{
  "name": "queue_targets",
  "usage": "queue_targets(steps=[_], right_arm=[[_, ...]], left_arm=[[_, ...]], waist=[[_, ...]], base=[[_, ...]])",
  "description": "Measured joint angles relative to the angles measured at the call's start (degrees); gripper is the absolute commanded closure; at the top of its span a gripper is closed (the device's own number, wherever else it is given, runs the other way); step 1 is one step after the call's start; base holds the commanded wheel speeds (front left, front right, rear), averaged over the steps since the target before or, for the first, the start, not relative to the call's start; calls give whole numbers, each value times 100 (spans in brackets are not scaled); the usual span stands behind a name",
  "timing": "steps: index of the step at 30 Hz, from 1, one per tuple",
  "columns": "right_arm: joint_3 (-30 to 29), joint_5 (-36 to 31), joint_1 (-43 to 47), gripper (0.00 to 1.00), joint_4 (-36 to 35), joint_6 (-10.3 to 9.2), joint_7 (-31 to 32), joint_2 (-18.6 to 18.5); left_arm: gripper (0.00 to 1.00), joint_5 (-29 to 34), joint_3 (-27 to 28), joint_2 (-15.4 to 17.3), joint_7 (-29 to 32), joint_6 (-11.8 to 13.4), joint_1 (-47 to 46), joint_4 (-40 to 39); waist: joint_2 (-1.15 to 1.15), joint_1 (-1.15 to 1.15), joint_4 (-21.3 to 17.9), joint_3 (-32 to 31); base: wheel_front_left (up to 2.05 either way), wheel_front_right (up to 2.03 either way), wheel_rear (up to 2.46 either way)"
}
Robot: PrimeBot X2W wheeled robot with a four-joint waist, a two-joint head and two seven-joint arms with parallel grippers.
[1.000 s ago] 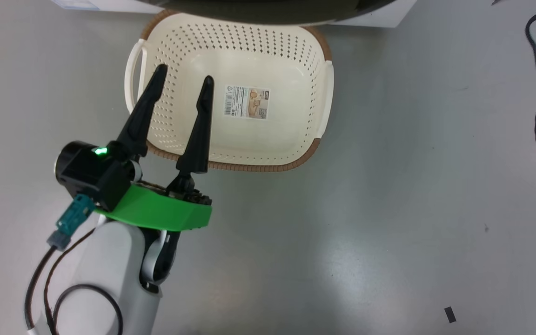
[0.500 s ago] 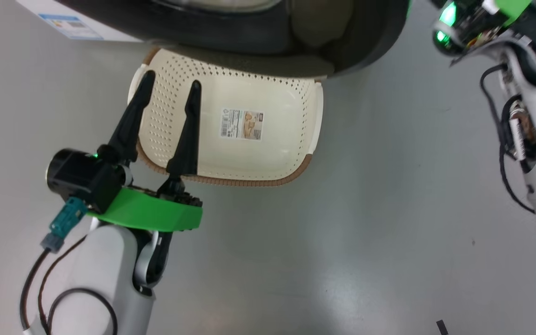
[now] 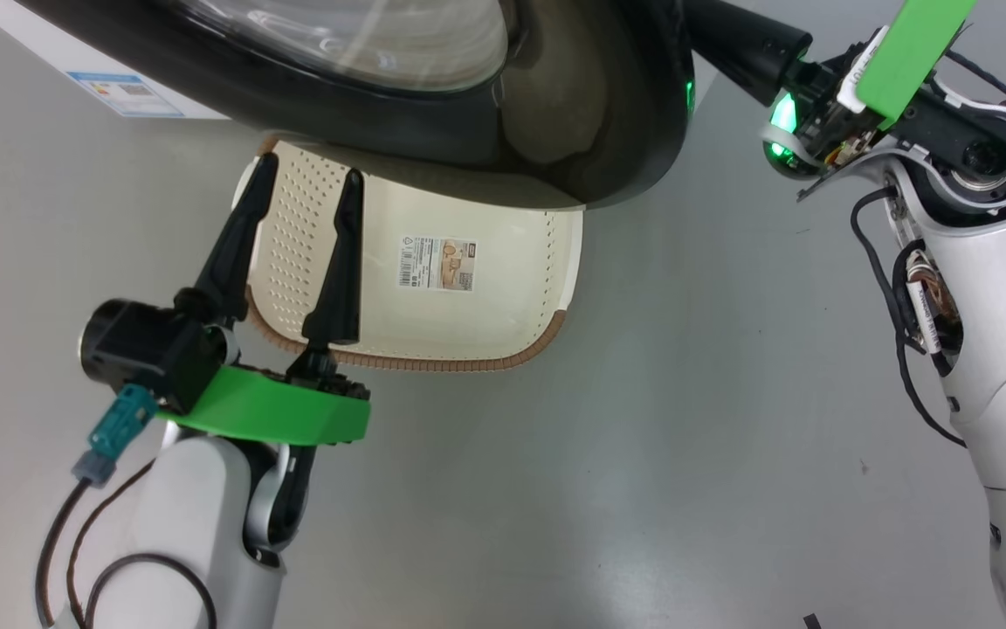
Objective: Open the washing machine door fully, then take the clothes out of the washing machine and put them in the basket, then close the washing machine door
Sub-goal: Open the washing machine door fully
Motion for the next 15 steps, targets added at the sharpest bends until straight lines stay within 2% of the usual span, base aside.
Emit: queue_targets(steps=[8, 9, 10, 11, 12, 15], right_arm=[[0, -209, 71, 100, -22, 0, -200, 80], [3, -315, 73, 83, -76, 0, -256, 84], [2, -403, 77, 74, -147, 0, -320, 85], [4, -479, 84, 51, -211, 0, -420, 92], [14, -577, 105, 0, -288, 0, -534, 87], [120, -1027, 220, 0, -488, 0, -969, -14]], left_arm=[[0, 0, 66, 0, 0, 11, 5, -19], [0, 0, 84, 0, 0, 11, 6, -21], [0, 0, 96, 0, 0, 12, 8, -21], [0, 0, 102, 0, 0, 15, 10, -21], [0, 0, 108, 0, 0, 15, 14, -21], [0, 0, 119, 0, 0, 15, 24, -21]], waist=[[0, 0, -18, -85], [0, 0, -23, -86], [0, 0, -28, -85], [0, 0, -34, -85], [0, 0, -40, -83], [0, 0, -57, -68]], base=[[0, 0, 0], [0, 0, 0], [0, 0, 0], [0, 0, 0], [0, 0, 0], [0, 0, 0]])
